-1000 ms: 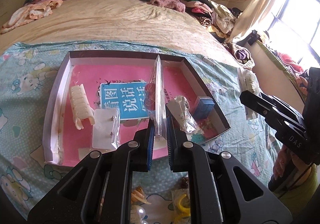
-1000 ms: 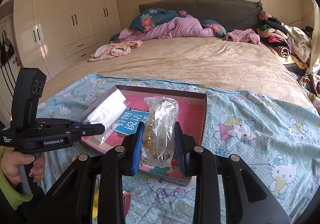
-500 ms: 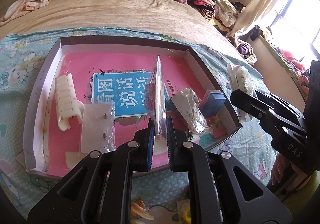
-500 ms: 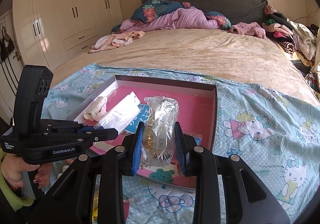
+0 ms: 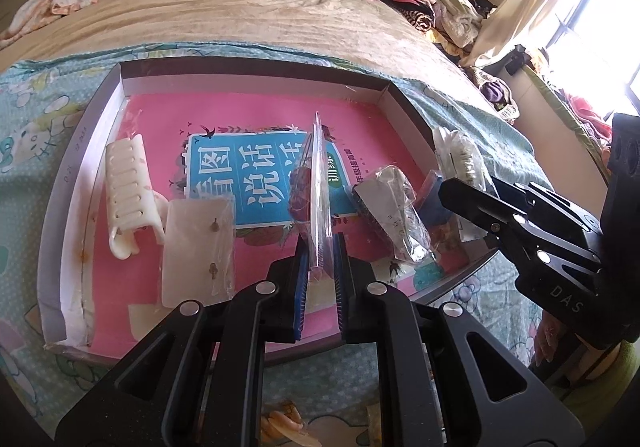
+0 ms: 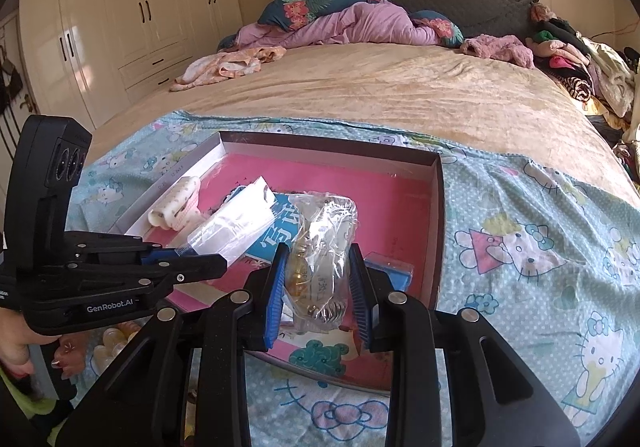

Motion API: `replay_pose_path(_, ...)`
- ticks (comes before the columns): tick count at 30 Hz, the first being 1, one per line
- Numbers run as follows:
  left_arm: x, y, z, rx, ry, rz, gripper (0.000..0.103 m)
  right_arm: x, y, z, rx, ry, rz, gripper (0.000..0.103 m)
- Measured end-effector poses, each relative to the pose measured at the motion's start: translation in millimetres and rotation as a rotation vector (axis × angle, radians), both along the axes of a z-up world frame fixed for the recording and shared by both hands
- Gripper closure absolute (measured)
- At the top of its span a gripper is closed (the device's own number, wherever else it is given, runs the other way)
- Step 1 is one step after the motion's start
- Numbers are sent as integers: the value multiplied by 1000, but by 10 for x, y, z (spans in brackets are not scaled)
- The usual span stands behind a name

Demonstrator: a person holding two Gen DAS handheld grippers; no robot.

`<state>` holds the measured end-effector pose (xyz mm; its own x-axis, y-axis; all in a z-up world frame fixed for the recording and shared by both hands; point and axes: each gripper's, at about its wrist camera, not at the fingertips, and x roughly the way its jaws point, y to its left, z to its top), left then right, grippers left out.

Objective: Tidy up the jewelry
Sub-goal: 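Open both grippers to drop the packet and bag into the grey box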

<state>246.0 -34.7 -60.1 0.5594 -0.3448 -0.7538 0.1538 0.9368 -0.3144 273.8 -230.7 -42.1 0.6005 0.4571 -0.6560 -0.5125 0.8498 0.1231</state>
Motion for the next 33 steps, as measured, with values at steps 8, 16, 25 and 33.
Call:
replay_pose_path(8, 4, 3, -32, 5, 6, 3, 97, 29, 20, -142, -26, 15, -10, 75)
replay_pose_path(16, 5, 11, -61, 7, 8, 1, 97, 33, 10, -190, -46, 12, -22, 72)
replay_pose_path(25, 8, 9, -59, 7, 8, 2, 97, -36, -26, -135, -35, -2, -31, 62)
replay_pose_path(33, -5, 6, -62, 14, 6, 9, 97, -159, -157, -23, -1, -19, -64, 33)
